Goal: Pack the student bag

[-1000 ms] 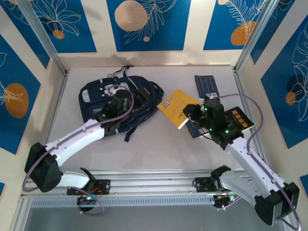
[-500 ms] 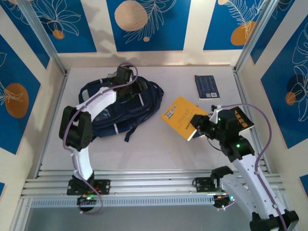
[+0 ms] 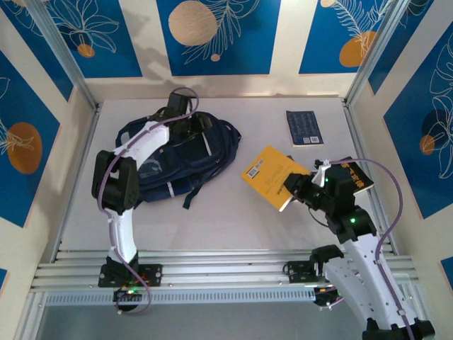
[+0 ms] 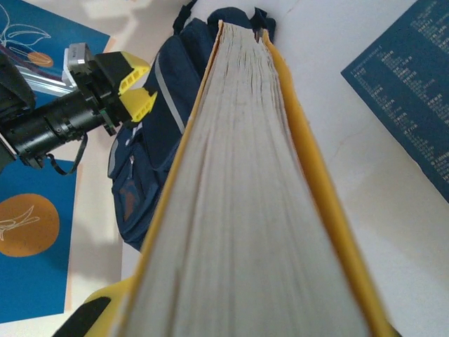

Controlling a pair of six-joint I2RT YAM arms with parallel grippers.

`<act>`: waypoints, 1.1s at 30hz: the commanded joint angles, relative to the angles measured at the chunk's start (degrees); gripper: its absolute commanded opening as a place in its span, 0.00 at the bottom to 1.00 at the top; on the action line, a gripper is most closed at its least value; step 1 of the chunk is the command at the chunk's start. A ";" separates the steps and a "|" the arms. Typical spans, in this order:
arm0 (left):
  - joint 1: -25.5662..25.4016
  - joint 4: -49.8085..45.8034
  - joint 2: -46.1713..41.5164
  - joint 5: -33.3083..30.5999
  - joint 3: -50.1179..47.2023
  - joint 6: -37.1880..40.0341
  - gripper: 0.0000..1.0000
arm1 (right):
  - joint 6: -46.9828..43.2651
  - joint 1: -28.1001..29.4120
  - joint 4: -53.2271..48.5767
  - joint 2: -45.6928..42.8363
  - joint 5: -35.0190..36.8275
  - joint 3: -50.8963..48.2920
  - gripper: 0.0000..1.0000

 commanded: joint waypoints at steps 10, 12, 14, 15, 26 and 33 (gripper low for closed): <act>0.92 0.30 7.25 3.28 5.27 -1.73 0.54 | 0.73 -0.46 4.16 -0.69 -3.05 -1.06 0.00; 1.09 0.81 8.36 3.67 6.22 -2.20 0.53 | 0.54 -0.46 4.06 -0.84 -3.07 -1.20 0.00; 1.03 1.03 9.43 4.35 7.37 -2.67 0.50 | 0.46 -0.46 3.71 -0.86 -3.02 -1.53 0.00; 1.08 1.18 9.95 4.79 7.92 -2.80 0.48 | 0.47 -0.46 3.73 -0.86 -3.08 -1.77 0.00; 1.74 -1.55 10.81 4.10 10.38 -1.39 0.34 | 1.10 -0.48 3.88 -0.73 -2.97 -2.19 0.00; 1.84 -3.59 14.16 4.78 12.37 -2.36 0.35 | 1.24 -0.47 3.05 -0.67 -2.56 -1.93 0.00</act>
